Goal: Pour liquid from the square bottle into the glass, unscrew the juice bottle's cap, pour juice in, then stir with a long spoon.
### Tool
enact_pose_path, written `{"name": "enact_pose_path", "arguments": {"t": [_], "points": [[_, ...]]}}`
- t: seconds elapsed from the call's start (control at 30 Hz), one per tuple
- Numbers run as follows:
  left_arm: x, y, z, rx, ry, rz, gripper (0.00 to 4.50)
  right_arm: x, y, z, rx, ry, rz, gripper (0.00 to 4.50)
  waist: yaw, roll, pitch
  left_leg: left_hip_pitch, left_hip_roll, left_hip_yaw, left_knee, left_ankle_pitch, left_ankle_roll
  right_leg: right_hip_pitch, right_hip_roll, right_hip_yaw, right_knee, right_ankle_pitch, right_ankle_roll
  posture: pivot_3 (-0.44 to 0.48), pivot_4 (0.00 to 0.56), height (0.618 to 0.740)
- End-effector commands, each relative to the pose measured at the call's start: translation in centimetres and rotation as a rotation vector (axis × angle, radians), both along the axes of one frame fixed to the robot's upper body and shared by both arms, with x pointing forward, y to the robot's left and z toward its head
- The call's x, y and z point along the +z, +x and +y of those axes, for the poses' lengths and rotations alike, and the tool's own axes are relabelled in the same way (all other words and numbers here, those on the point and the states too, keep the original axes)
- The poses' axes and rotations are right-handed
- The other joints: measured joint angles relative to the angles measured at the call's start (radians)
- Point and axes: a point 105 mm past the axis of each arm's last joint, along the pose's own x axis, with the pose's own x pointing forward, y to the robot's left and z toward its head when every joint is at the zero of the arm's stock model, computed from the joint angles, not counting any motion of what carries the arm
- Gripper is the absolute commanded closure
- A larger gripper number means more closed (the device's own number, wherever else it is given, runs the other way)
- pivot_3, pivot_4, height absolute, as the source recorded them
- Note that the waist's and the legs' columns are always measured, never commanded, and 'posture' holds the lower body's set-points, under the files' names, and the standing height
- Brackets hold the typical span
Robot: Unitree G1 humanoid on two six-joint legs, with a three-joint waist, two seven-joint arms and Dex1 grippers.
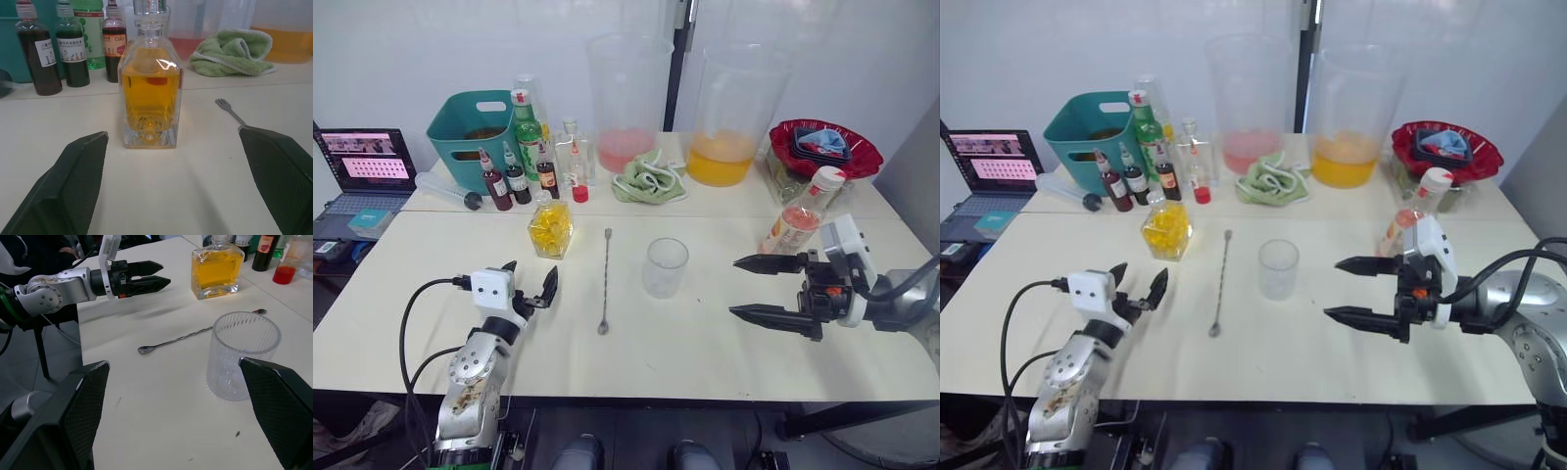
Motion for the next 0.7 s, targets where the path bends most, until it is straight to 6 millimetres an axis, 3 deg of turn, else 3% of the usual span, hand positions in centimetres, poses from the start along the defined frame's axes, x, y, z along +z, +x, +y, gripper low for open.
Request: {"name": "enact_pose_path", "arguments": {"t": [0.03,0.7], "points": [[0.8,1.1,-0.2,0.018,0.010,-0.029,0.00,0.8,-0.1,-0.4,-0.029,-0.026,-0.046,0.03,-0.002,0.000,0.000,0.000,0.000,0.000,0.000,0.000,0.000,0.000,0.000,0.000,0.000,0.000,0.000,0.000,0.150,0.740],[2.9,6.0,-0.3,0.043,-0.007,-0.071,0.00,1.2,-0.2,-0.3,-0.045,-0.008,-0.047,0.03,-0.002,-0.001,0.001,-0.001,-0.001,0.000,0.001,0.000,0.000,0.000,0.000,0.000,0.000,0.000,0.000,0.000,0.150,0.740]]}}
